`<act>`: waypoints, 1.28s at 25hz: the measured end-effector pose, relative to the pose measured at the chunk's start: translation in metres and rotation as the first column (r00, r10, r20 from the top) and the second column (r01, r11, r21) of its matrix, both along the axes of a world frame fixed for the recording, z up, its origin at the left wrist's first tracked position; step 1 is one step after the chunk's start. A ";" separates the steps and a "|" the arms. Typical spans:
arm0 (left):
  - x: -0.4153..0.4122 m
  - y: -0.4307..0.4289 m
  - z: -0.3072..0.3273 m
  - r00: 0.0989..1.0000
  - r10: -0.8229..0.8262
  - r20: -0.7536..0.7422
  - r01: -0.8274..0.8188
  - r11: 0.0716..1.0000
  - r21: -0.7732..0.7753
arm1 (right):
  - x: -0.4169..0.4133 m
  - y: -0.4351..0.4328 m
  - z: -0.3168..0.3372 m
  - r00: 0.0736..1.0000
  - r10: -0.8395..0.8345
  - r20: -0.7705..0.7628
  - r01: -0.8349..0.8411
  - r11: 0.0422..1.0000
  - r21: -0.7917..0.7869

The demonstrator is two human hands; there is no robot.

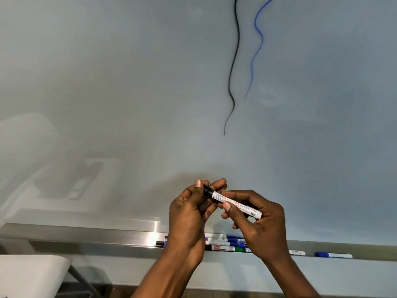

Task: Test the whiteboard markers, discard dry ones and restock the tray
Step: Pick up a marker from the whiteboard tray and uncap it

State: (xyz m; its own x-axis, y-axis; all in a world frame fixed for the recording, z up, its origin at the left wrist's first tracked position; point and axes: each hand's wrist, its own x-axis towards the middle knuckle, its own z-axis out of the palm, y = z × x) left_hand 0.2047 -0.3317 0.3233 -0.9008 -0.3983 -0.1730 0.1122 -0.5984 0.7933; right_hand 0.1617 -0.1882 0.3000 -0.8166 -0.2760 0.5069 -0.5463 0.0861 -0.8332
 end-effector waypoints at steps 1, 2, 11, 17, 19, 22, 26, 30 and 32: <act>0.001 0.003 -0.004 1.000 0.018 0.006 -0.018 0.998 -0.053 | 0.001 0.001 -0.004 1.000 -0.013 0.009 0.013 1.000 0.024; 0.001 0.006 -0.008 1.000 0.031 0.007 -0.030 0.994 -0.101 | 0.003 0.001 -0.008 0.999 -0.028 0.023 0.027 0.999 0.044; 0.000 0.040 -0.063 0.996 -0.087 0.012 0.087 0.953 -0.289 | 0.032 0.019 -0.045 0.890 -0.191 0.414 0.217 0.976 -0.017; -0.014 0.081 -0.095 0.987 -0.143 0.080 0.163 0.910 -0.382 | 0.024 0.065 -0.074 0.728 -0.060 0.683 0.223 0.963 -0.153; -0.022 0.098 -0.106 0.979 -0.170 0.114 0.201 0.899 -0.389 | 0.014 0.087 -0.084 0.731 -0.079 0.678 0.201 0.974 -0.103; -0.035 0.130 -0.123 0.973 -0.164 0.163 0.217 0.890 -0.401 | -0.008 0.128 -0.103 0.759 -0.098 0.643 0.138 0.990 -0.013; -0.056 0.179 -0.159 0.968 -0.172 0.183 0.246 0.797 -0.552 | -0.042 0.190 -0.143 0.790 -0.187 0.584 0.061 0.972 0.228; -0.072 0.220 -0.224 0.945 -0.190 0.266 0.322 0.398 -0.859 | -0.079 0.265 -0.192 0.852 -0.385 0.354 0.184 0.854 0.486; -0.077 0.224 -0.261 0.897 -0.168 0.410 0.419 0.024 -0.908 | -0.101 0.302 -0.214 0.849 -0.470 0.243 0.291 0.798 0.527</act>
